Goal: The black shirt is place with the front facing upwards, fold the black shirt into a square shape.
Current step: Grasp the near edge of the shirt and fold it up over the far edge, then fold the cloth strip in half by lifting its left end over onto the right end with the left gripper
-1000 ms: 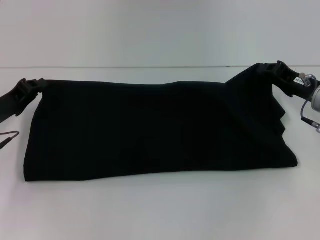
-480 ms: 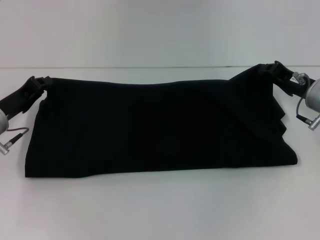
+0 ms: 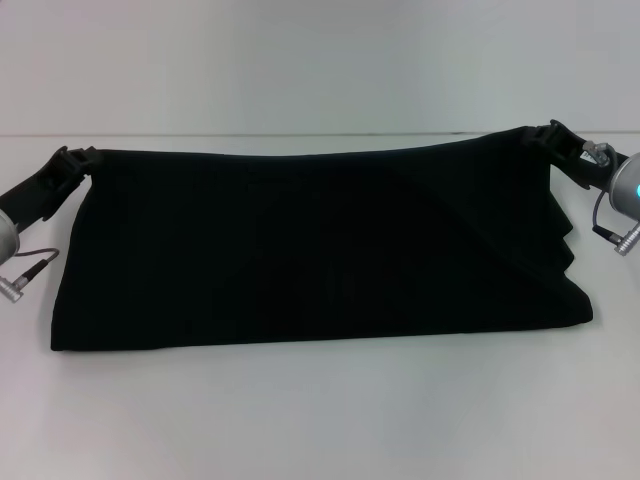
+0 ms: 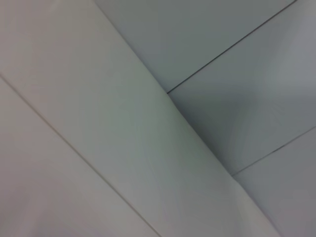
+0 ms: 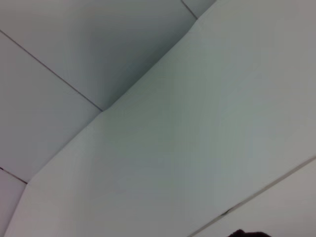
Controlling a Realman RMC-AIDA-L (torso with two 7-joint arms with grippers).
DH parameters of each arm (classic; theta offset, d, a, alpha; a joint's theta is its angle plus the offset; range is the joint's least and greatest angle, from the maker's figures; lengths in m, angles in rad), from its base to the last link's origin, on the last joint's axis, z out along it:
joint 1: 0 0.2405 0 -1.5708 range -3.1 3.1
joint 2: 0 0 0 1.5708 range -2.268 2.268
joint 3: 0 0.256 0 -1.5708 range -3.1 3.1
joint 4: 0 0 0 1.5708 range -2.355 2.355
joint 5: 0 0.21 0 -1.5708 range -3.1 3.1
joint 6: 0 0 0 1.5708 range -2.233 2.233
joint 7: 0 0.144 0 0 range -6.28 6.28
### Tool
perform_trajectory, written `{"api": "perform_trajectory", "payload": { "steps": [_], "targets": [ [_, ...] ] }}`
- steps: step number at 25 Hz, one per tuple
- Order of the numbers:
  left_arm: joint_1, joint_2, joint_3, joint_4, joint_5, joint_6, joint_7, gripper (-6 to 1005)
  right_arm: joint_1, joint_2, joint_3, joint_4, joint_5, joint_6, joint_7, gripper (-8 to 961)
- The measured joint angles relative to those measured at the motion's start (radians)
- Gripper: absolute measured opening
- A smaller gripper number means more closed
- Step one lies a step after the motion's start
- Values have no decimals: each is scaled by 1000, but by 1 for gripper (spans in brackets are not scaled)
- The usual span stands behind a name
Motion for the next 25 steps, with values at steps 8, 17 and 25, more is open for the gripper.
{"api": "perform_trajectory", "payload": {
  "steps": [8,17,25],
  "targets": [
    [-11,-8,-4,0,-3,-18,8,54,14,2,2,19,2,16,-67,83],
    [-32,-42,-7,0,-47,-137,48,62,24,6,-1,76,132,23,-263,303],
    [10,-24,-2,0,-91,-85,50,270,-16,-2,4,60,140,-57,-269,547]
  ]
}}
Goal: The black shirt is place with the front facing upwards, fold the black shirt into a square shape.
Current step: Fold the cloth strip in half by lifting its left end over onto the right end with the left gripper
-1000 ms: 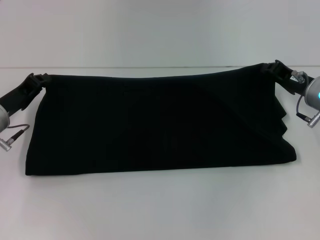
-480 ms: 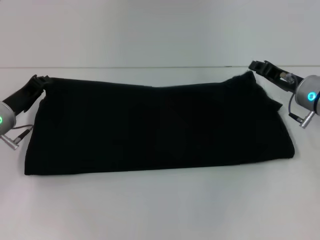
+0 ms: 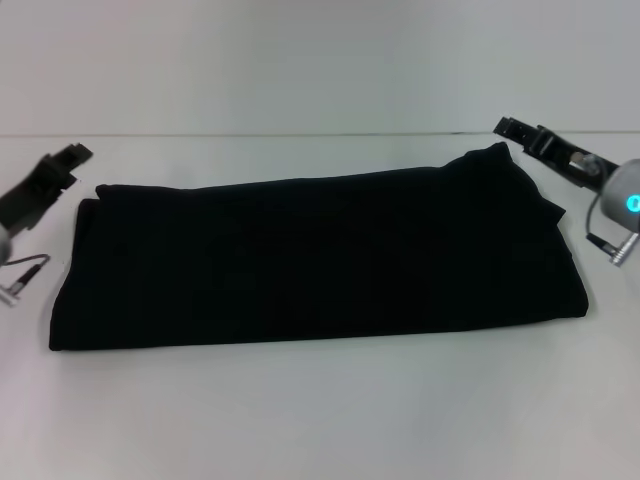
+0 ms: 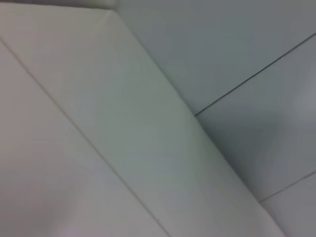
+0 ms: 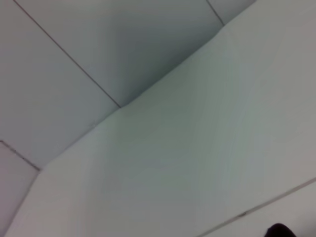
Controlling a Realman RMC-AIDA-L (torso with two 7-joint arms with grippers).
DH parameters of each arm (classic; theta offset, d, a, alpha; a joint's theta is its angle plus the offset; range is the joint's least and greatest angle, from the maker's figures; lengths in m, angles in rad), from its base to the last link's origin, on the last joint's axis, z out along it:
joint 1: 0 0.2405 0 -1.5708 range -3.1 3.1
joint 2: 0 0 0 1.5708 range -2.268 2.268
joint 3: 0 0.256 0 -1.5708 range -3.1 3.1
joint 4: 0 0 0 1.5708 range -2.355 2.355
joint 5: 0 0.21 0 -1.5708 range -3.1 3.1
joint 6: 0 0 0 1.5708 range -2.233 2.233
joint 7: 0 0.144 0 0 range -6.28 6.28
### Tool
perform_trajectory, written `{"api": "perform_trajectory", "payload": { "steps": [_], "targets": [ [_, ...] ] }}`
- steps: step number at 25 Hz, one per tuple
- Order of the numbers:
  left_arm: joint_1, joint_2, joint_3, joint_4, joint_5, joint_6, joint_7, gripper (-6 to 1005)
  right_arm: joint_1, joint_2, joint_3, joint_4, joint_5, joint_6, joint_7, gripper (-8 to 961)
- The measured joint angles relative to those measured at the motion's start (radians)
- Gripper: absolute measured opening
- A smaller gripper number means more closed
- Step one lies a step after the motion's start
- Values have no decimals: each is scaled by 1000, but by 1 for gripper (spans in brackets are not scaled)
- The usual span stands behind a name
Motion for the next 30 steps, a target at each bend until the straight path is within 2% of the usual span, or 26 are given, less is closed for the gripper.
{"api": "perform_trajectory", "payload": {
  "steps": [5,9,11,16,20,24,30],
  "targets": [
    [70,62,41,-5,14,238,-55,502,-93,-26,-53,-58,-6,-315,-142,616],
    [131,128,168,13,19,403,-199,662,-158,-42,-158,-110,-8,-568,-314,661],
    [159,149,224,50,39,471,-296,742,-192,-42,-229,-154,-8,-664,-395,666],
    [215,161,251,199,185,657,-550,856,-235,-30,-394,-228,-16,-730,-505,859],
    [230,180,232,237,341,743,-704,923,-238,-20,-442,-230,-53,-720,-542,916],
    [262,180,201,239,396,742,-758,919,-239,-7,-441,-230,-64,-680,-552,945],
    [267,175,206,229,439,687,-803,920,-241,-3,-450,-230,-73,-656,-563,945]
  ]
}}
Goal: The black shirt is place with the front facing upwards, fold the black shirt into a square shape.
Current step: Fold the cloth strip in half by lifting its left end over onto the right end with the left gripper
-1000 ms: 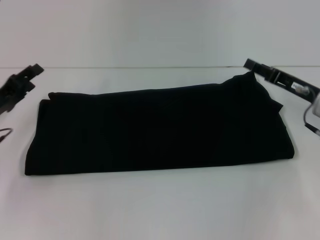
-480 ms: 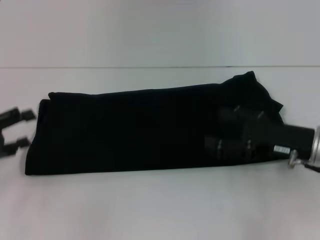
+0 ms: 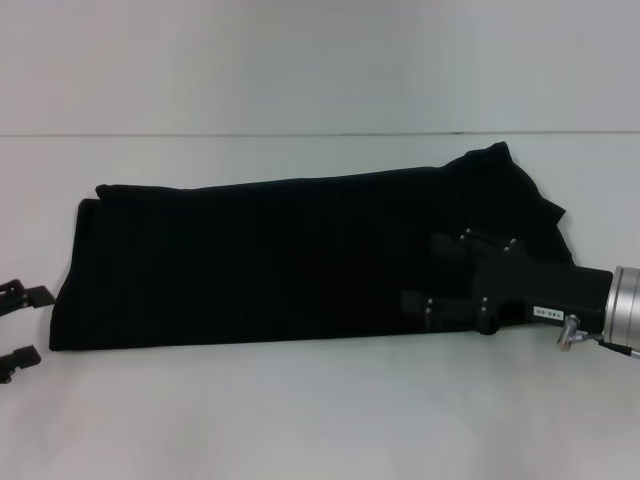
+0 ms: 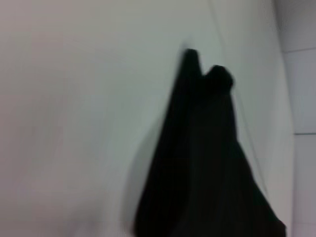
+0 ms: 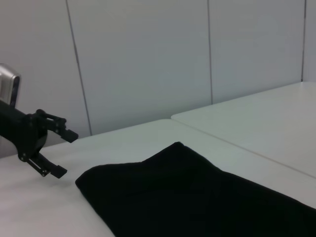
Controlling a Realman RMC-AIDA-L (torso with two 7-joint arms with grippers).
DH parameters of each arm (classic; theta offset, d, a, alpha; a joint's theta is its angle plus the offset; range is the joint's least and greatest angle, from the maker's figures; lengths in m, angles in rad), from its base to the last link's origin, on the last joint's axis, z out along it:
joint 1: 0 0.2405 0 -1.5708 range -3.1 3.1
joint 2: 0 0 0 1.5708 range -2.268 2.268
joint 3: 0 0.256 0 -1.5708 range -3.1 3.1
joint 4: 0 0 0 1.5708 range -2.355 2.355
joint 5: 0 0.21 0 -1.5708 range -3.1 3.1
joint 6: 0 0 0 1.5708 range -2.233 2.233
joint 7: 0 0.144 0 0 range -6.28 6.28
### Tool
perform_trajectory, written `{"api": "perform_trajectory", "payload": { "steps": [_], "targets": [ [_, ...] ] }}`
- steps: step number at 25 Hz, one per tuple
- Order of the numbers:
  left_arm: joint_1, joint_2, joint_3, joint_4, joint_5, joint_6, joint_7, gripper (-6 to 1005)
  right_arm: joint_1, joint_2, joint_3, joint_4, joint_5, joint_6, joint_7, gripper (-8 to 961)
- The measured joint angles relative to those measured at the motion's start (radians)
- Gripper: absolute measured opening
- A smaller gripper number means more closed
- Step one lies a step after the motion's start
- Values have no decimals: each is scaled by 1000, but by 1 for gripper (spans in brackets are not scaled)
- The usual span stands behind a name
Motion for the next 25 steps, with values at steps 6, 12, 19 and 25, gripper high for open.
{"api": "perform_trajectory", "payload": {
  "steps": [6,12,19,25],
  "targets": [
    [-16,-1,19,-27,10,-48,-16,919,7,1,-11,-1,-33,-7,-29,945],
    [-28,-12,21,-34,28,-97,-22,920,8,1,-20,-1,-40,-6,-30,945],
    [-45,-15,21,-65,29,-128,-20,920,10,1,-21,3,-40,0,-30,945],
    [-79,-24,25,-77,29,-169,-15,921,12,2,-21,6,-40,-4,-30,944]
  ]
}}
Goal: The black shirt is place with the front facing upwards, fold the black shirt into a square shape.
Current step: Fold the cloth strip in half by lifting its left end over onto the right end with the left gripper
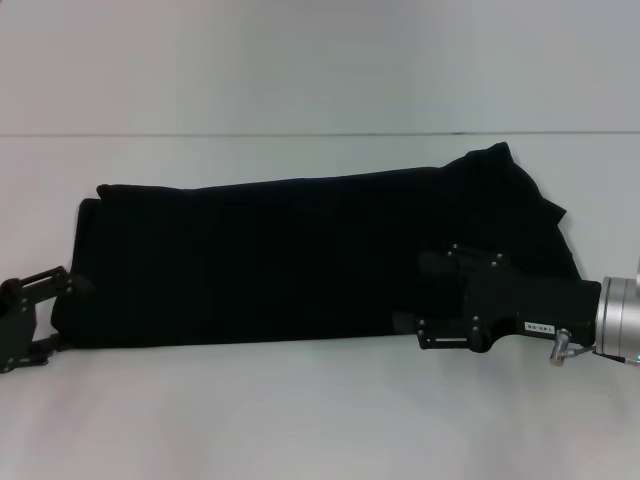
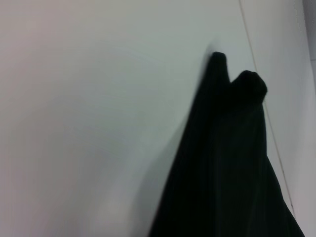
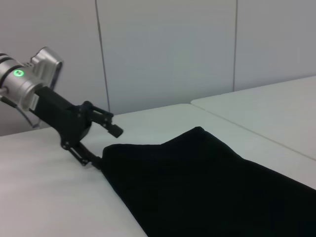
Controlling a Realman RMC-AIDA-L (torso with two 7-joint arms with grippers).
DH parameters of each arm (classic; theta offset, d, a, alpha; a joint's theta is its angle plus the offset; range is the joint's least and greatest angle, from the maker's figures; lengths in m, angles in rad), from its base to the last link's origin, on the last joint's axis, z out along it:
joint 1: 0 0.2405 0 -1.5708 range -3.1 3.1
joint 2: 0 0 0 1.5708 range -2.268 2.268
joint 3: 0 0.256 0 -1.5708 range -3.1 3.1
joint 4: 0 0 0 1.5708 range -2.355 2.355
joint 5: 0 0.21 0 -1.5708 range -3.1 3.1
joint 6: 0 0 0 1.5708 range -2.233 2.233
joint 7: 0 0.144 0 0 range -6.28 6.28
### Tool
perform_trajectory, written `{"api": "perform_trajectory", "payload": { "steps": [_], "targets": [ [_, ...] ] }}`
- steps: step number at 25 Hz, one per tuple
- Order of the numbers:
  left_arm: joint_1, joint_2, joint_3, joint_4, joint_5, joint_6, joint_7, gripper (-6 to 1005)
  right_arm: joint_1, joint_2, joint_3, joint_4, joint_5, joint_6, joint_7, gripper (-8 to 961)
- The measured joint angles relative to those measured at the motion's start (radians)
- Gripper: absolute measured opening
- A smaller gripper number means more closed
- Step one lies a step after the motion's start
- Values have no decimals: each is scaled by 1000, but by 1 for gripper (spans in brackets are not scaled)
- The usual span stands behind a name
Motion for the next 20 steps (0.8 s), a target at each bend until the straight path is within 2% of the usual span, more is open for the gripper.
{"api": "perform_trajectory", "payload": {
  "steps": [8,16,20],
  "targets": [
    [-48,-3,27,0,0,-17,-1,921,2,0,0,3,0,-2,0,944],
    [-56,-3,66,5,0,-36,2,919,2,2,0,4,0,-6,5,944],
    [-55,-3,117,25,3,-49,5,801,1,2,0,4,4,-18,6,944]
  ]
}}
